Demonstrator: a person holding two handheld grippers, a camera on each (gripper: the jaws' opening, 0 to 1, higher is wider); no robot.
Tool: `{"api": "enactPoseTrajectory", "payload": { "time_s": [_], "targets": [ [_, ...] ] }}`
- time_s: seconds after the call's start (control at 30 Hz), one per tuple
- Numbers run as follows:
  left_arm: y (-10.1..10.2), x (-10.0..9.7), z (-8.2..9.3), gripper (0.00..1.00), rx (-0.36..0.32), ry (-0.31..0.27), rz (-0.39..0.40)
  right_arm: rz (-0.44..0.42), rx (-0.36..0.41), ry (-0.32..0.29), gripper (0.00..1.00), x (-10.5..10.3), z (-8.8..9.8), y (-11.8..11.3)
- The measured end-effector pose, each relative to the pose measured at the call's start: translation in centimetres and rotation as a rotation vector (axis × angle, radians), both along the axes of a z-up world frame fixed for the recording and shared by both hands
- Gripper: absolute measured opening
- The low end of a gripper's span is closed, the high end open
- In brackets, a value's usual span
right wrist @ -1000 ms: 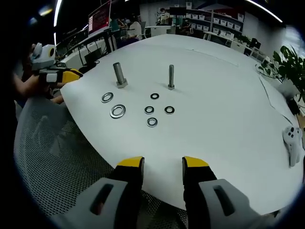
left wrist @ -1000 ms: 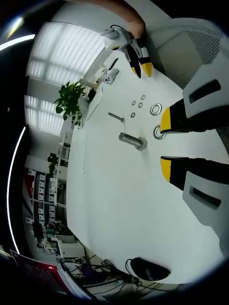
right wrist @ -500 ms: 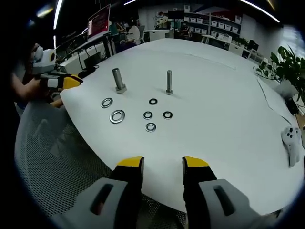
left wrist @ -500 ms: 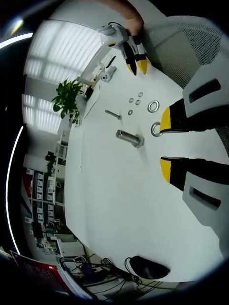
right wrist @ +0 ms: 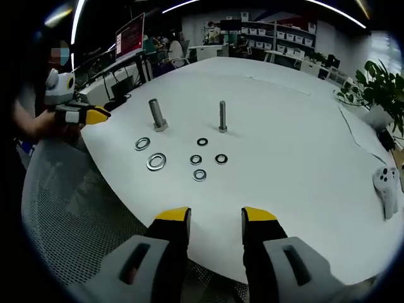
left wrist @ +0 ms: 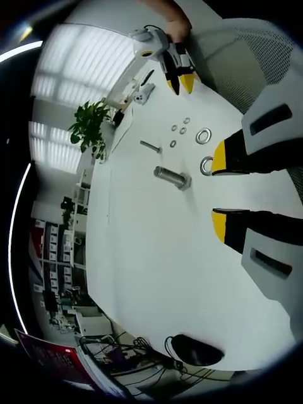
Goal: Place the washer onto the threaded stud by aligning its center hole with the stud, sliding it down to the base, and recovering from edge contact or off-axis alignment until the washer reaches the visible bottom stop.
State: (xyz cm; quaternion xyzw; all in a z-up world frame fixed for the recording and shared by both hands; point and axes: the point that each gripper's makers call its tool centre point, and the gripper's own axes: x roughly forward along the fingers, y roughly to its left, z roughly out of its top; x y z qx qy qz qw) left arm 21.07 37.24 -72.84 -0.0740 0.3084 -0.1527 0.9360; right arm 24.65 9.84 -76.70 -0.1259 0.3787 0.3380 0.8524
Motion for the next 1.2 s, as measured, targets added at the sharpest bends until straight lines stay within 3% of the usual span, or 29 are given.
{"api": "enactPoseTrajectory", "payload": {
  "time_s": [0.9, 1.2],
  "targets": [
    [0.21, -0.18, 0.55, 0.2, -0.002, -0.014, 0.008, 0.0, -0.014, -0.012, 0.35, -0.09, 0.52, -0.13],
    [0.35, -0.28, 0.31, 0.2, 0.019, -0.001, 0.008, -0.001, 0.021, -0.022, 0.35, -0.1, 0.97, 0.15]
  ]
}}
